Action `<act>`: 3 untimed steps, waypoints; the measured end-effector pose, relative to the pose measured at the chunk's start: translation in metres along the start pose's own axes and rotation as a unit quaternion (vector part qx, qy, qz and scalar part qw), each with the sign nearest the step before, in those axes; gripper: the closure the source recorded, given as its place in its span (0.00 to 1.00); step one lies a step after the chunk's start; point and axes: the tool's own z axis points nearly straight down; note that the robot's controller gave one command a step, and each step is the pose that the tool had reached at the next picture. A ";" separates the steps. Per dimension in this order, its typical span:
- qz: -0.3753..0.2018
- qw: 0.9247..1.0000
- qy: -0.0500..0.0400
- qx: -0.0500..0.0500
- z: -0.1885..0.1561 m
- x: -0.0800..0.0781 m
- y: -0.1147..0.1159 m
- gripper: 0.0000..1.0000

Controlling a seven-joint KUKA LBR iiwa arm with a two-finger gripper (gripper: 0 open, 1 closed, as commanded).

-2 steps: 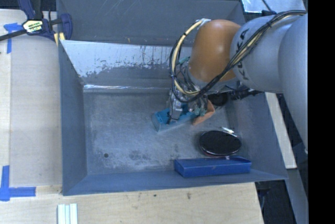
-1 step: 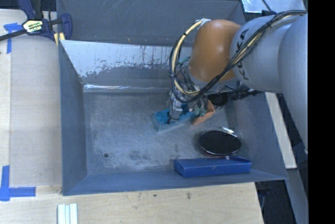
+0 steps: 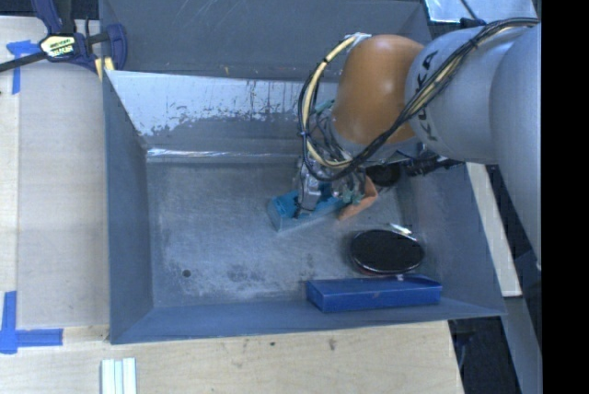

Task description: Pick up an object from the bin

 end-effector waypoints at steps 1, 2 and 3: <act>-0.059 0.998 -0.003 0.002 -0.037 -0.004 0.002 1.00; -0.077 0.997 -0.003 0.002 -0.157 0.001 -0.027 0.00; -0.077 0.997 0.000 0.002 -0.152 0.002 -0.026 0.00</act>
Offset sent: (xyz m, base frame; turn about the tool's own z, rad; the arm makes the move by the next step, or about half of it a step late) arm -0.0077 -0.0261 0.1507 -0.1549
